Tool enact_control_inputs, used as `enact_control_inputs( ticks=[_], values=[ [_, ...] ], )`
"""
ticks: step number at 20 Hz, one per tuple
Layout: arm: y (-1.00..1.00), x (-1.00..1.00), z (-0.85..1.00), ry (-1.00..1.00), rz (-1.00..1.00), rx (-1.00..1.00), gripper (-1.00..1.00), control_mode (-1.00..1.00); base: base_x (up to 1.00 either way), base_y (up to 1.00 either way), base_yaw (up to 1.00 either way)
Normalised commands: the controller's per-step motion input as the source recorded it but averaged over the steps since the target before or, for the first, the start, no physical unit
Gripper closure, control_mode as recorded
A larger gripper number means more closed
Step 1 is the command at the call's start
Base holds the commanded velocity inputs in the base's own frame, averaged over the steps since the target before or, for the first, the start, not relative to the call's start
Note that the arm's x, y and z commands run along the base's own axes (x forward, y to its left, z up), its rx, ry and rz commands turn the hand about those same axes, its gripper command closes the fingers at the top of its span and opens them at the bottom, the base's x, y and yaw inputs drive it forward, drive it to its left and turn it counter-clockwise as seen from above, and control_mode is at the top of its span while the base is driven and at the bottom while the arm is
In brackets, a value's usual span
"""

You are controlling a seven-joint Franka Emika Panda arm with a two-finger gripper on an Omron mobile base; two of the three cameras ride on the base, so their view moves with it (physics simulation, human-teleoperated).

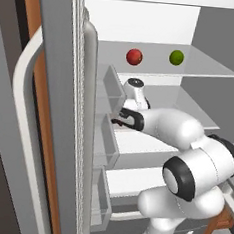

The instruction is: Gather the lime and onion from the fridge and place them on a tray on the dining counter. Then gather the chicken drumsticks from the fridge and place them on the other tray.

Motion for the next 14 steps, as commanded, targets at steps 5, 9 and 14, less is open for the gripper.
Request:
enact_control_inputs(
  ticks=[5, 9, 14],
  values=[
    [0.13, 0.29, -0.23, 0.0, 0.0, 0.0, -1.0, -1.0, 0.0, 0.0, 0.0],
    [0.15, 0.22, -0.24, 0.0, 0.0, 0.0, -1.0, -1.0, 0.0, 0.0, 0.0],
    [0.17, 0.07, -0.52, 0.0, 0.0, 0.0, 1.0, -1.0, 0.0, 0.0, 0.0]
  ],
)
